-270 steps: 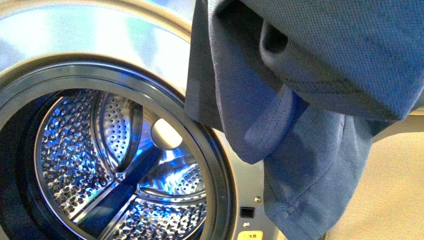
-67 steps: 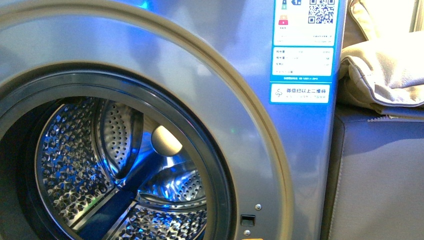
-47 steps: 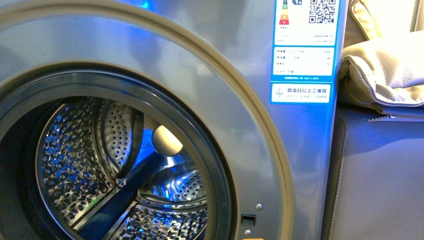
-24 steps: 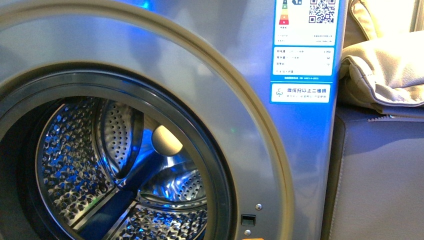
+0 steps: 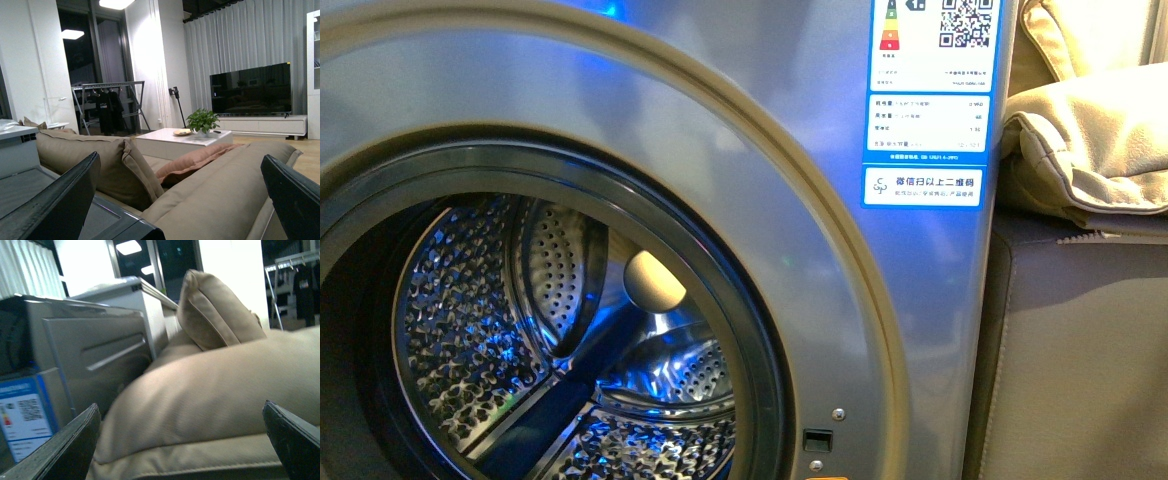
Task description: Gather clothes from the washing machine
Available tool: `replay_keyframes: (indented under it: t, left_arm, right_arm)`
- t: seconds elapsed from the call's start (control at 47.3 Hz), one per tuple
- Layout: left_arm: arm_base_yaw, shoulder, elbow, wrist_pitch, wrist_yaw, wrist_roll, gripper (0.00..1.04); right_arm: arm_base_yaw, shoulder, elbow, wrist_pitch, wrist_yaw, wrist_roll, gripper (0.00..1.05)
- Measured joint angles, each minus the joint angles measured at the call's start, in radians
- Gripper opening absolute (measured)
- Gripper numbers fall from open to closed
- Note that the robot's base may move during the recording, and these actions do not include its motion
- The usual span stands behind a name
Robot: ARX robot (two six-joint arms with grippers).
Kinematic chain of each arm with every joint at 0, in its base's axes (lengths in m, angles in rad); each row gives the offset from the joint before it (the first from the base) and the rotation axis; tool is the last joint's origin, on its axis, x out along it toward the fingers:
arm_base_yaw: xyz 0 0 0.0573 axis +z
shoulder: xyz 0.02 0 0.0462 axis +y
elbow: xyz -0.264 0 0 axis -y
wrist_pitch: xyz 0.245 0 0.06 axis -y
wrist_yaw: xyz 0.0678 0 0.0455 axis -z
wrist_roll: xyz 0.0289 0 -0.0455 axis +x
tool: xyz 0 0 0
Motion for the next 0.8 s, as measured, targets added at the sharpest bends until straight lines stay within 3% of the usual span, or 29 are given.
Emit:
replay_keyframes:
  t: [0.211, 0.296, 0.423, 0.571, 0.676, 0.761, 0.803]
  left_arm:
    - [0.0, 0.0, 0.0, 0.0, 0.0, 0.0, 0.98]
    - [0.0, 0.0, 0.0, 0.0, 0.0, 0.0, 0.98]
    - [0.0, 0.0, 0.0, 0.0, 0.0, 0.0, 0.98]
    - [0.0, -0.002, 0.0, 0.0, 0.0, 0.0, 0.98]
    - [0.0, -0.002, 0.0, 0.0, 0.001, 0.0, 0.98]
    - [-0.001, -0.001, 0.002, -0.003, -0.005, -0.002, 0.98]
    - [-0.014, 0.027, 0.079, -0.137, -0.12, -0.039, 0.98]
  right_arm:
    - [0.362, -0.232, -0.131, 0.004, 0.324, -0.175, 0.96]
    - [0.466, -0.29, -0.082, -0.33, 0.488, -0.243, 0.82]
    - [0.469, -0.377, -0.135, -0.609, 0.5, -0.283, 0.63]
    - [0.422, -0.442, -0.209, -0.611, 0.445, -0.294, 0.41]
    - [0.296, -0.484, -0.257, -0.595, 0.307, -0.299, 0.22]
    - [0.268, -0.504, -0.298, -0.583, 0.307, -0.3, 0.06]
    - [0.267, -0.514, -0.315, -0.578, 0.303, -0.303, 0.01]
